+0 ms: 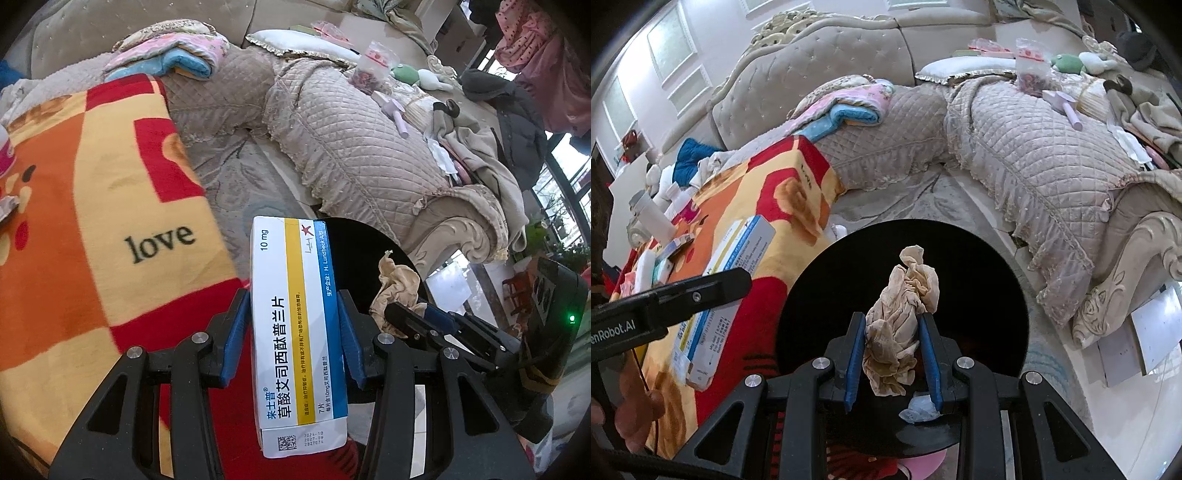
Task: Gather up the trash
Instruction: 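Carry the medicine box and beige tissue to the black bin and release both, then move both open grippers back over the remaining trash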
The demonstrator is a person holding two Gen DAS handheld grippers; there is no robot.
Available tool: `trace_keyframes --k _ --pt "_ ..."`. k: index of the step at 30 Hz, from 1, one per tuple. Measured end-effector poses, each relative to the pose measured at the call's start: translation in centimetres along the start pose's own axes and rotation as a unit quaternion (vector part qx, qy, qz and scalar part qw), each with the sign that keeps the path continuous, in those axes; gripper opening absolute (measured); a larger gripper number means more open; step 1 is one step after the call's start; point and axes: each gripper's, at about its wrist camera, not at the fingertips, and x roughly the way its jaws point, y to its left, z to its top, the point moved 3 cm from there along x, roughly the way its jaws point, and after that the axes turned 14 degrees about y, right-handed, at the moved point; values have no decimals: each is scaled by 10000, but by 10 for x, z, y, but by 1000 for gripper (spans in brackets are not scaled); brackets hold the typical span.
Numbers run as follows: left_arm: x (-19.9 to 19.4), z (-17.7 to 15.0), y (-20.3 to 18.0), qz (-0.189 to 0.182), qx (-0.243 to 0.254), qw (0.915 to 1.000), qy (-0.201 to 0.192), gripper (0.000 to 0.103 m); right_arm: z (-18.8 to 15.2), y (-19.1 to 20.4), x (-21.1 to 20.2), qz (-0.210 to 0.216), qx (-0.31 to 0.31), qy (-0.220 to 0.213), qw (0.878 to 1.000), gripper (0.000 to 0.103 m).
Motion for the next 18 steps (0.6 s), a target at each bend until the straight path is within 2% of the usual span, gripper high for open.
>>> trace_keyframes --k 7,8,10,11,13,18 --pt "5 3 -5 -257 25 9997 -45 47 2 -8 -2 -33 129 -37 9999 29" --pt "5 3 -4 -302 11 9995 -35 47 2 -10 -2 -52 178 -27 9998 32" --pt "8 3 -3 -374 13 9993 36 50 3 -13 -2 -37 249 -42 9997 55" --pt "8 3 -3 -366 24 9993 50 55 3 -14 -2 -21 280 -55 9996 60" --pt "8 1 -2 -337 51 9994 6 59 3 -14 -2 -4 312 -59 9995 62" --pt "5 -2 3 -256 21 9997 2 60 2 -11 2 -5 257 -10 9997 62"
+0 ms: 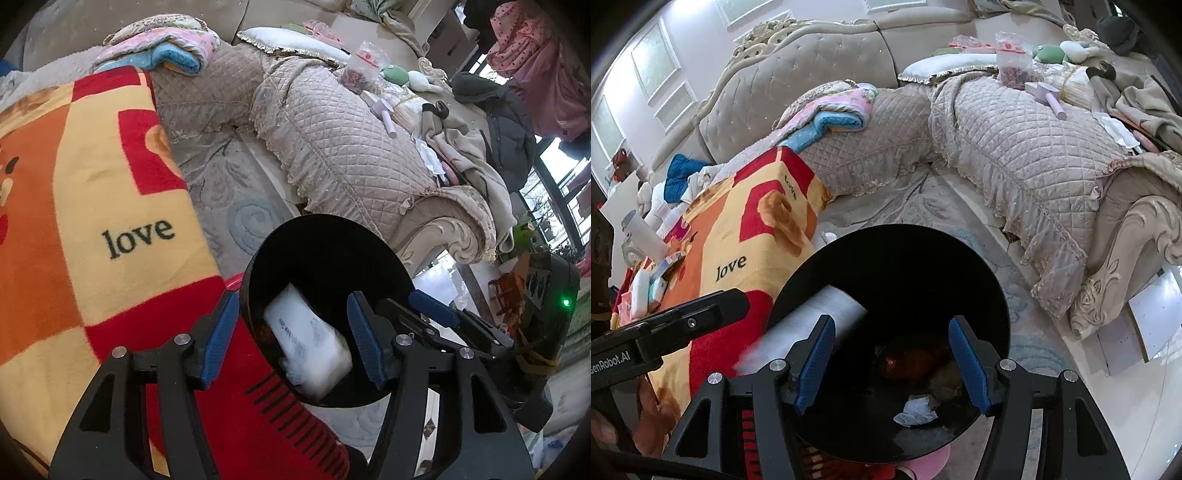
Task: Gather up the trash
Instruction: 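Move both open grippers back over the remaining trash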
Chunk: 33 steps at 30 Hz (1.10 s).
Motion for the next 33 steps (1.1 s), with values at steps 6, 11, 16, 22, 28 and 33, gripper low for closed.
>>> trace_keyframes --k 6,11,16,22,28,33 --pt "-11 -7 13 455 -20 9988 -179 60 -1 9 4 13 -60 46 10000 62" --pt "-24 -14 30 770 -124 9965 -296 60 -2 27 4 79 -188 60 9998 62" --pt "-40 -26 49 1124 -251 9926 -388 60 -3 51 6 160 -371 81 9991 63" --pt "-60 -41 72 1383 -410 9884 -478 60 -7 83 8 286 -599 138 9977 65" --pt "-76 -61 98 1546 -660 9845 -506 60 -12 117 11 382 -889 218 9951 67" --pt "-90 -75 119 1650 -866 9811 -516 60 -16 149 16 502 -1149 320 9916 68"
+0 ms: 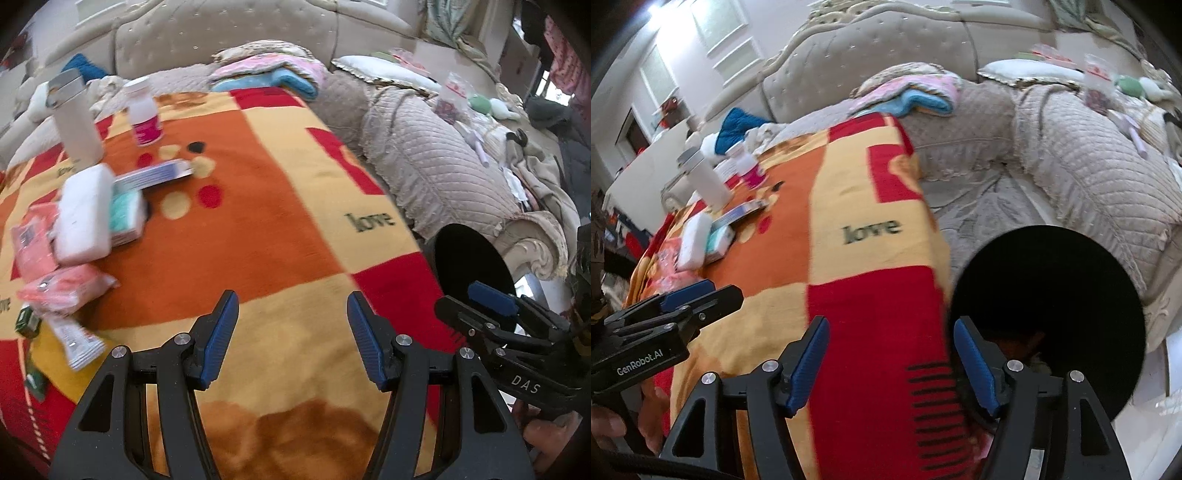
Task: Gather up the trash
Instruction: 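Move both open grippers back over the remaining trash, then grasp the green oral paste box with the left gripper while the right grasps the pink wrapped packet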
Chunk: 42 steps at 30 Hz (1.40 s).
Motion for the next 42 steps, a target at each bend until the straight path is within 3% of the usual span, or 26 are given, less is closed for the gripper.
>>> trace_keyframes --k 17,25,28,32,39,41,42 --pt "-38 -39 120 267 -807 9964 -30 60 2 105 36 327 -937 458 9940 72" --pt "-65 -50 201 515 -1402 9886 -184 60 16 157 44 590 -1241 484 9893 75" --pt "-61 -48 225 559 -1569 9860 -67 60 22 178 47 658 -1370 503 9871 76" --pt "-42 -42 250 476 -1782 9827 194 60 28 200 51 698 -1517 518 9846 77" --pt "-9 -24 261 91 -1919 9803 450 60 39 210 49 731 -1501 495 9847 79" --pt "-5 -21 264 -62 -1959 9796 435 56 43 212 50 803 -1454 520 9847 79" --pt "-5 -19 266 -125 -1955 9797 414 50 45 213 50 847 -1434 539 9846 80"
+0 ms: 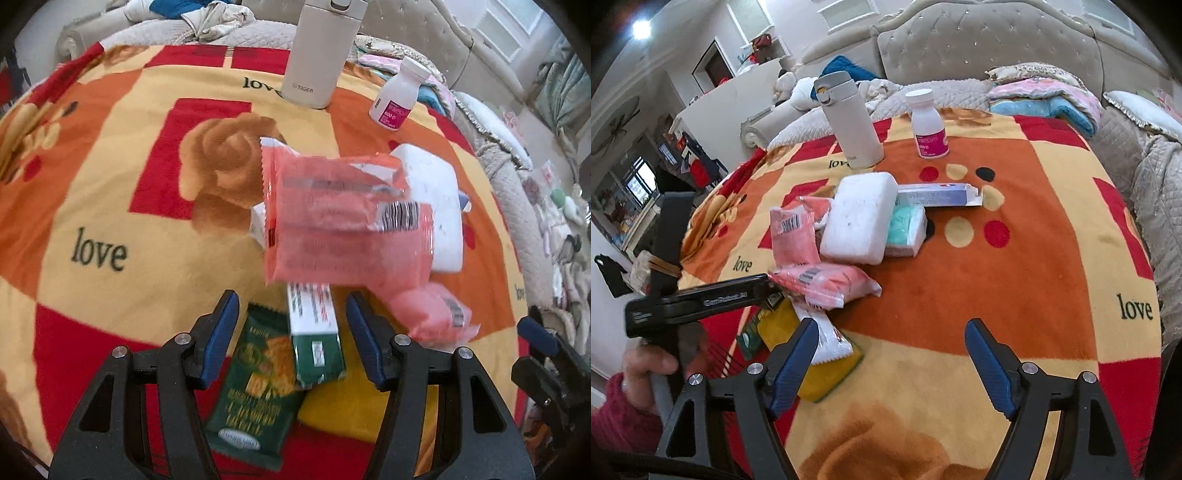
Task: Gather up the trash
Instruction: 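Grasp the green oral paste box with the left gripper while the right grasps the pink wrapped packet, then carry the green box and pink packet over the black bin with both grippers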
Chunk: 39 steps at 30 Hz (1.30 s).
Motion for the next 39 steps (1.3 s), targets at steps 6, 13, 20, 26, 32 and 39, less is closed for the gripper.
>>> trace_keyframes --k 6,13,20,26,32,39 --pt "-11 -4 11 11 158 9999 -19 22 25 17 16 443 91 143 9989 80" --pt "-37 -21 31 -22 163 9996 -216 22 56 48 67 777 167 695 9944 85" --pt "-42 -39 33 1 254 9994 -227 22 46 43 80 372 -82 808 9960 71" --pt "-40 -45 34 -147 180 9995 -190 22 13 -5 50 -160 -91 703 9974 60" --pt "-45 -53 25 -264 193 9992 -223 22 -14 -32 43 -464 -141 987 9939 65" --pt "-59 -63 7 -344 360 9982 -334 22 -16 -26 34 -572 -228 814 9948 78"
